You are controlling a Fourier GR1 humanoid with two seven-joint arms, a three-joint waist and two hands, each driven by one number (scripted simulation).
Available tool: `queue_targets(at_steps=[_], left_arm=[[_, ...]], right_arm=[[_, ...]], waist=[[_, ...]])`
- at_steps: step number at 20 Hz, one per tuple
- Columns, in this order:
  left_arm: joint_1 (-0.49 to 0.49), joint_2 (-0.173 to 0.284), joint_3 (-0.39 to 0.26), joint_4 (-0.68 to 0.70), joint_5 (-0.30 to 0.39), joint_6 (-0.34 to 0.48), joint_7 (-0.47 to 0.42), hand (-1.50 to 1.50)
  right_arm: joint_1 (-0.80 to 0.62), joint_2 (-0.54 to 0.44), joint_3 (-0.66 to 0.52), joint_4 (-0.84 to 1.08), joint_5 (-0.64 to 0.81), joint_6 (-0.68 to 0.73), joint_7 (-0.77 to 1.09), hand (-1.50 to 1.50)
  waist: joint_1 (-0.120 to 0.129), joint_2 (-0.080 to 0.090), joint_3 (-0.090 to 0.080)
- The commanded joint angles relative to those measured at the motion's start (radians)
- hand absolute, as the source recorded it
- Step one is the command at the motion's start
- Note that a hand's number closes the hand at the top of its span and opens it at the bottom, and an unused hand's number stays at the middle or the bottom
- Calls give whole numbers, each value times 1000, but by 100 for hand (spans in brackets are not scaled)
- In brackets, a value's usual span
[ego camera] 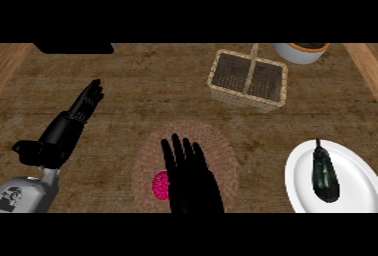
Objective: Pick the cupcake from the placemat and place it in the basket
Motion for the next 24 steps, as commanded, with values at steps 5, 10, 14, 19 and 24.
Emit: queue_targets(at_steps=[5, 10, 14, 19, 24], left_arm=[[4, -64, 44, 88, -63, -47, -61, 0], [-1, -80, 70, 34, -90, -64, -29, 0], [28, -95, 54, -36, -105, -63, 29, 0], [1, -101, 100, 38, -114, -93, 2, 0], [28, -81, 128, -74, -89, -129, 81, 0]], right_arm=[[43, 8, 34, -3, 19, -89, 5, -150], [-52, 8, 43, 39, -34, -112, 69, -150], [-43, 8, 98, 41, -12, -103, 131, -150], [-41, 8, 60, 93, -21, -85, 93, -150], [-64, 8, 105, 156, -38, -141, 102, -150]], waist=[[-3, 1, 0], [2, 0, 0], [3, -1, 0], [-1, 0, 0], [7, -1, 0]])
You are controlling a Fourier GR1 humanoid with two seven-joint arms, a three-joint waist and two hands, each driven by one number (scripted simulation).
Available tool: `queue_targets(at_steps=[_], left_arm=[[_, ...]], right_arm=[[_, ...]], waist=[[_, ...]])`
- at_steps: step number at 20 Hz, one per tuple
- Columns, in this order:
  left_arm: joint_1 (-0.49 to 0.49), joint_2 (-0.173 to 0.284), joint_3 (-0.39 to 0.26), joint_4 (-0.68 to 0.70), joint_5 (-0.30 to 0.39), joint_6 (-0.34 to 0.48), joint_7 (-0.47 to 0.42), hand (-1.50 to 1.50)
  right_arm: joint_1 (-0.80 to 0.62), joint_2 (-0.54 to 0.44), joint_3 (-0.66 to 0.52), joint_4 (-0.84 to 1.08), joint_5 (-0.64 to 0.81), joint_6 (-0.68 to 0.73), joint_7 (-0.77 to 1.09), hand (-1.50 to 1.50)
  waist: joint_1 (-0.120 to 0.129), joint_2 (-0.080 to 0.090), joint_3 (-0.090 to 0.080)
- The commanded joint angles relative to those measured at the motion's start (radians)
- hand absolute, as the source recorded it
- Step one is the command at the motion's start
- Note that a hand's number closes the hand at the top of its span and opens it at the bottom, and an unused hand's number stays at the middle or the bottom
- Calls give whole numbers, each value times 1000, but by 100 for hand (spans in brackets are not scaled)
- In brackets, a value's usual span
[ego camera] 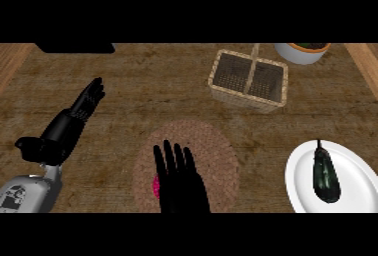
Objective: Pick the cupcake from the placemat and place it in the basket
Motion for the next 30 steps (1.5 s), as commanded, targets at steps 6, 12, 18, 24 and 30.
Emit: queue_targets(at_steps=[6, 12, 18, 24, 30], left_arm=[[30, -49, -1, -25, -57, 9, -12, 0], [40, -36, 42, -51, -43, -32, 20, 0], [-33, -34, 87, 3, -29, -81, 52, 0], [-2, -67, 76, -9, -77, -85, 5, 0], [22, -88, 88, -56, -92, -88, 44, 0]], right_arm=[[-29, 10, -1, 155, -41, -103, 48, -150], [-11, 10, -12, 83, -49, -8, 102, -150], [2, 10, 23, 233, -85, -119, 21, -150], [-86, 10, 22, 322, -243, -112, -40, 150], [-62, 10, 143, 308, -211, -162, -5, 150]], waist=[[4, 1, 0], [-3, -1, 0], [-1, 1, 0], [7, 3, 0], [5, 1, 0]])
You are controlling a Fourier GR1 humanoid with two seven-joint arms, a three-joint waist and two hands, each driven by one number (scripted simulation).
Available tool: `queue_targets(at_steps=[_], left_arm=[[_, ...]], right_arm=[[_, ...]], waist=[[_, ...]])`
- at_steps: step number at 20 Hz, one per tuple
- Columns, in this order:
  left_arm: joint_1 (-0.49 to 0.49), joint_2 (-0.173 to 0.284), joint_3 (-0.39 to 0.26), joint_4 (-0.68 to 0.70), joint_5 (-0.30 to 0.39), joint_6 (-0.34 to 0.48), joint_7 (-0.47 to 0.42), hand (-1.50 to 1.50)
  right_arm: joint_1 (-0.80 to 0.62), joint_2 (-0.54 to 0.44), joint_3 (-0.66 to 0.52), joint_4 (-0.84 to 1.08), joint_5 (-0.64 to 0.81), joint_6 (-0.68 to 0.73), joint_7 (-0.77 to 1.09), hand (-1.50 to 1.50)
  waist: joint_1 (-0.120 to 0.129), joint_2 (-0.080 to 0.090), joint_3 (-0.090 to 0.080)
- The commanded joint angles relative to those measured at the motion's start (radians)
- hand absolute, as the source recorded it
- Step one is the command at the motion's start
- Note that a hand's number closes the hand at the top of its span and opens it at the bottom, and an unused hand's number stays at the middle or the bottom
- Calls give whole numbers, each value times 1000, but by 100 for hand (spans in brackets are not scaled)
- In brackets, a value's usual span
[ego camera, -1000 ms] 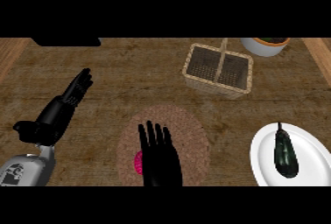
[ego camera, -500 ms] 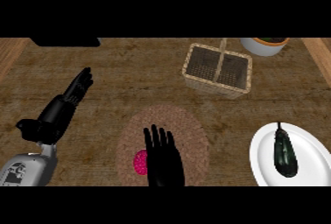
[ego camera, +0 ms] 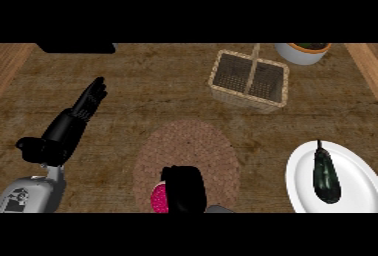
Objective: Pick the cupcake from the placemat and place it in the basket
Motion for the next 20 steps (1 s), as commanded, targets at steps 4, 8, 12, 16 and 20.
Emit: queue_targets(at_steps=[4, 8, 12, 16, 20], left_arm=[[-31, -44, -8, 31, -47, 16, -7, 0], [27, -11, 29, 24, -31, -35, -56, 0], [-34, -45, 22, 68, -40, -13, -49, 0], [26, -57, -10, -29, -42, -12, -12, 0], [5, -33, 26, 7, -32, -28, -13, 0]], right_arm=[[-112, 6, 108, 46, -48, 19, 64, 150], [-70, 6, 67, 118, 81, 9, -53, 150], [-270, 6, 37, -53, -56, 80, 228, 150], [-411, 6, -34, -23, -112, 88, 284, 150], [-404, 5, -1, -102, -113, -48, 323, 150]], waist=[[5, 4, 0], [-6, 3, 0], [6, 3, -1], [26, -1, -1], [20, -1, -1]])
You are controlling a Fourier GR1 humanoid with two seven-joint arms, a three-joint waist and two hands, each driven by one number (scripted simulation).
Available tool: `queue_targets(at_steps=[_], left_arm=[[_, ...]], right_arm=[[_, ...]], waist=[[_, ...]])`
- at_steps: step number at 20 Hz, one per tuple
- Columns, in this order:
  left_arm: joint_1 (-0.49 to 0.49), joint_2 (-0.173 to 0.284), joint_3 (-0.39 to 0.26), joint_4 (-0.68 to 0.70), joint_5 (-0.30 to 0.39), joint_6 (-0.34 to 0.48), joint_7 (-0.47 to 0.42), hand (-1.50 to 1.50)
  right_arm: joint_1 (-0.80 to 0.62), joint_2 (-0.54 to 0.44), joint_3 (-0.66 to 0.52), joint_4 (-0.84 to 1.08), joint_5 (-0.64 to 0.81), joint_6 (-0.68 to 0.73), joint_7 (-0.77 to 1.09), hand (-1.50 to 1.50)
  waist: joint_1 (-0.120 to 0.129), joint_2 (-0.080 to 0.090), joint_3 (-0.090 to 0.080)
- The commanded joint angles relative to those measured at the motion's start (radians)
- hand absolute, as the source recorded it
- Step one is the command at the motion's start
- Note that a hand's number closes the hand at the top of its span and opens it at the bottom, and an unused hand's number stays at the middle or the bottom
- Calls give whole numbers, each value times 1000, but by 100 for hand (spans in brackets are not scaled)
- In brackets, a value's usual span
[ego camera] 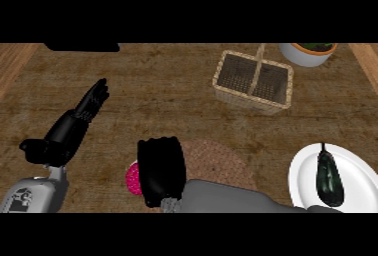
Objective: Pick the cupcake from the placemat and place it in the basket
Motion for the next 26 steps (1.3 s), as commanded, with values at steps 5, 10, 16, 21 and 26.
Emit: queue_targets(at_steps=[5, 10, 16, 21, 26], left_arm=[[-13, -18, -13, 8, -20, 15, 20, 0], [11, 11, 13, 32, -5, -16, -19, 0], [6, -22, -6, 7, -36, 32, 8, 0], [-8, -5, 14, 19, -15, 5, 3, 0], [2, 4, 30, 36, -11, -4, -24, 0]], right_arm=[[-80, 14, -123, -196, 19, -236, 171, 150], [-185, 14, -218, -282, 148, -331, 178, 150], [-287, 14, -353, -366, 199, -236, 317, 150], [-352, 14, -422, -308, 233, -149, 350, 150], [-447, 14, -542, -221, 270, -54, 345, 150]], waist=[[-11, -9, 1], [-15, -14, -1], [-35, -20, 0], [-41, -18, -2], [-39, -9, -2]])
